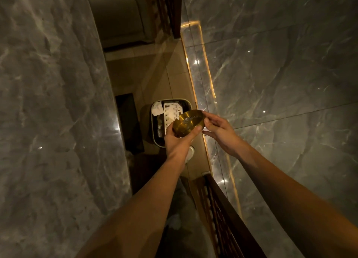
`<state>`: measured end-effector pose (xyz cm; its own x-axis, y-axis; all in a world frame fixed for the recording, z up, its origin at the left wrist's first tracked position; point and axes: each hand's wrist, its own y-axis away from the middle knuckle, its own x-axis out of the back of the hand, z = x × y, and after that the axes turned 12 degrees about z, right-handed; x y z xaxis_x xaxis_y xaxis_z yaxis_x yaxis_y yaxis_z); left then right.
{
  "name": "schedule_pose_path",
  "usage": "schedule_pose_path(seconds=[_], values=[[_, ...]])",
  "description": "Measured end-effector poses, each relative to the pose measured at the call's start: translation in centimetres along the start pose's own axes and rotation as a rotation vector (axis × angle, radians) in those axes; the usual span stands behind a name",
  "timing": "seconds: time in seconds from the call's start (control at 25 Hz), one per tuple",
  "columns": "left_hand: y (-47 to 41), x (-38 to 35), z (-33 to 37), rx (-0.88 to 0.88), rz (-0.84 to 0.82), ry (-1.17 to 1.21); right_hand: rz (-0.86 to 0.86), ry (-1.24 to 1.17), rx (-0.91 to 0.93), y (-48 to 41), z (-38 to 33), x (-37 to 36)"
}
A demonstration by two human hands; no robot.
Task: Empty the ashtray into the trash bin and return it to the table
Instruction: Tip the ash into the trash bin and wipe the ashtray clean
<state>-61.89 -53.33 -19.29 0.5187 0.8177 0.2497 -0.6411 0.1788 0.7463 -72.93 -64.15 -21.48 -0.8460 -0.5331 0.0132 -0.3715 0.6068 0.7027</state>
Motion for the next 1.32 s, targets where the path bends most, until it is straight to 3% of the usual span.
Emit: schedule_pose_path(seconds=[0.4, 0.92, 1.16, 1.32], values=[[-6.8, -2.2, -3.3, 0.148, -0.007, -0.007, -0.047, 0.037, -0.021, -5.7, 4.3, -0.7], [-11.6, -4.3, -7.2, 0.377, 0.055, 0.164, 0.066, 0.106, 0.020, -9.1, 8.9, -2.8], [-14.7, -5.2, -8.3, 0.446, 0.085, 0.241, 0.022, 0.265, 0.187, -10.2, 12.0, -3.2], [-17.0, -5.9, -10.0, 0.453, 0.016, 0.290, 0.004, 0.552, 0.372, -11.3, 13.7, -3.9]])
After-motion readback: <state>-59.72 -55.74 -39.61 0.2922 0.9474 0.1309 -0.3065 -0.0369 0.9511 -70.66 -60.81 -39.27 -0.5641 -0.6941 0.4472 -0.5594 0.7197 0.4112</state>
